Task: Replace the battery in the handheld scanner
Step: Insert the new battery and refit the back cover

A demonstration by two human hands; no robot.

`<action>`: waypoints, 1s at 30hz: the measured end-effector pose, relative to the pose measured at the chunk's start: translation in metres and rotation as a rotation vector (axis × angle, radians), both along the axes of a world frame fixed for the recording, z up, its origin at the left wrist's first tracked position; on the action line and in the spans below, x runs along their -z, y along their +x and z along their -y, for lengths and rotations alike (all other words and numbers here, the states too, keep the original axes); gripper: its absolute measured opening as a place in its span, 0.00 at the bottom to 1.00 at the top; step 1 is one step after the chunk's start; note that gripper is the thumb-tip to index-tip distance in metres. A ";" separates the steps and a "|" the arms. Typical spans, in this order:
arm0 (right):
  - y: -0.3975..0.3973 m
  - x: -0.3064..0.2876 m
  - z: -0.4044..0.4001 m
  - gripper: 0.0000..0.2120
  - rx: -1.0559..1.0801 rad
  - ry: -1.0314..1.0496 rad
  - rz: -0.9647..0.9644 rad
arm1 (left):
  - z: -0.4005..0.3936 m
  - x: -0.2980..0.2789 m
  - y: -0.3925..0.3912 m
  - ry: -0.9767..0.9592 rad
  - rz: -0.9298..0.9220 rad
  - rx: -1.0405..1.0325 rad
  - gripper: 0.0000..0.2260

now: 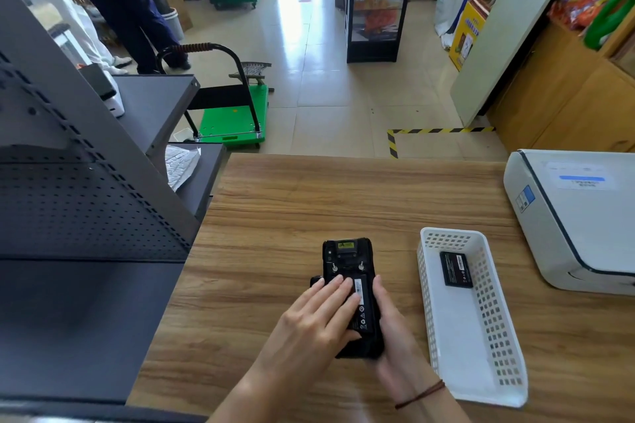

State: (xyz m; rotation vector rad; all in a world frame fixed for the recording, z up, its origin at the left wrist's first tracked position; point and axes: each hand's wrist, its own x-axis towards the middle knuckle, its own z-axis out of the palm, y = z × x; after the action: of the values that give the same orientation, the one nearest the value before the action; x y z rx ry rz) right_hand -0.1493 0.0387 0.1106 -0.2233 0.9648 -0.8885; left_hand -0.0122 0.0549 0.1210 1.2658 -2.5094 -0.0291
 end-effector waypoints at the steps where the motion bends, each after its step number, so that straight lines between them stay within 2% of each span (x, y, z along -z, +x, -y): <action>1: -0.001 -0.001 0.000 0.25 0.000 -0.013 -0.020 | -0.001 -0.001 -0.002 0.032 -0.005 -0.034 0.20; 4: -0.003 -0.004 0.000 0.24 0.008 -0.049 -0.090 | -0.004 -0.008 -0.008 0.320 -0.150 -0.299 0.31; 6: -0.002 -0.004 -0.002 0.26 -0.004 -0.071 -0.118 | -0.006 -0.015 -0.013 0.737 -0.500 -0.533 0.36; 8: 0.001 -0.003 -0.004 0.24 0.005 -0.091 -0.178 | -0.006 -0.014 -0.016 1.103 -0.928 -0.641 0.29; 10: 0.004 -0.003 -0.005 0.19 0.004 -0.103 -0.220 | -0.007 -0.012 -0.013 1.278 -1.189 -0.671 0.17; 11: 0.003 -0.004 -0.006 0.18 -0.009 -0.115 -0.240 | -0.007 -0.013 -0.010 1.324 -1.260 -0.666 0.13; 13: -0.002 -0.004 -0.005 0.19 -0.066 -0.170 -0.258 | -0.009 -0.016 -0.005 1.364 -1.337 -0.626 0.08; 15: -0.011 -0.004 -0.004 0.24 -0.188 -0.240 -0.249 | -0.010 -0.019 -0.001 1.370 -1.376 -0.588 0.08; 17: -0.021 -0.002 -0.006 0.31 -0.306 -0.282 -0.198 | -0.011 -0.020 0.001 1.356 -1.389 -0.590 0.08; 20: -0.029 0.000 -0.008 0.35 -0.376 -0.272 -0.093 | -0.013 -0.020 0.002 1.346 -1.363 -0.582 0.09; 24: -0.030 0.001 -0.009 0.34 -0.365 -0.235 -0.050 | -0.014 -0.015 0.001 1.311 -1.339 -0.583 0.10; 27: -0.027 0.000 -0.010 0.29 -0.349 -0.228 -0.031 | -0.012 -0.010 0.001 1.287 -1.328 -0.597 0.17; 30: -0.025 -0.001 -0.011 0.28 -0.329 -0.204 -0.043 | -0.013 -0.009 0.000 1.271 -1.328 -0.609 0.16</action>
State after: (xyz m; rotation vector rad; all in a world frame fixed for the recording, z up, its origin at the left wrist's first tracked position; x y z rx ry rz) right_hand -0.1741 0.0498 0.1121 -0.5606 0.8458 -0.6797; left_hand -0.0118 0.0681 0.1296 1.4571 -0.7385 -1.7847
